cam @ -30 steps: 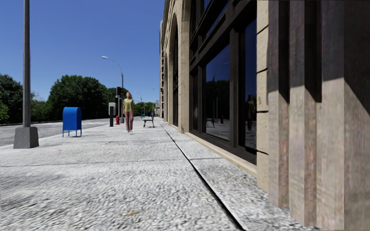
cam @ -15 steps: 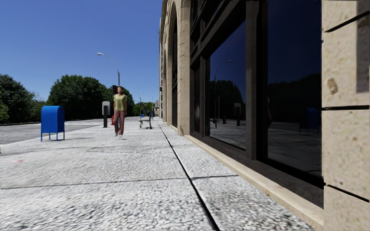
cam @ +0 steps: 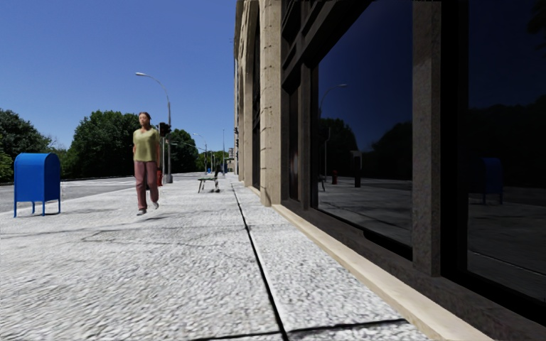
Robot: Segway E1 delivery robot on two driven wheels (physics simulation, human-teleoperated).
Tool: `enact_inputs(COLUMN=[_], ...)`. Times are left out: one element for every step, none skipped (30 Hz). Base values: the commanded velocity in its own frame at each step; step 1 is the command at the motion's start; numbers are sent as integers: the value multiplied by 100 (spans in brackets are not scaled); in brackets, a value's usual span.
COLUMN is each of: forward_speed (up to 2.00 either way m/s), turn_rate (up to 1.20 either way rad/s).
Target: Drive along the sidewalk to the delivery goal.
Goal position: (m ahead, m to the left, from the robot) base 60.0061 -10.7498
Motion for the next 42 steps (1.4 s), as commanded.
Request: enact_inputs(forward_speed=[200, 200, 200, 200, 200, 200, 200, 200, 200, 200, 200, 200, 200, 200, 200, 200, 200, 200, 200, 200, 200, 200, 200, 200, 200, 200, 200, 200, 200, 200, 200, 200, 200, 200, 200, 200, 200, 200, 200, 200, 200, 200], turn_rate=[11, 16, 22, 27, 27, 33, 35, 35, 35, 35, 35, 35, 35, 35, 36, 36, 36, 36, 36, 36, 36, 36, 36, 36, 36, 36, 36, 36, 36, 30, 0, 0, 0, 0, 0, 0, 0, 0, 0, 0, 0, 0])
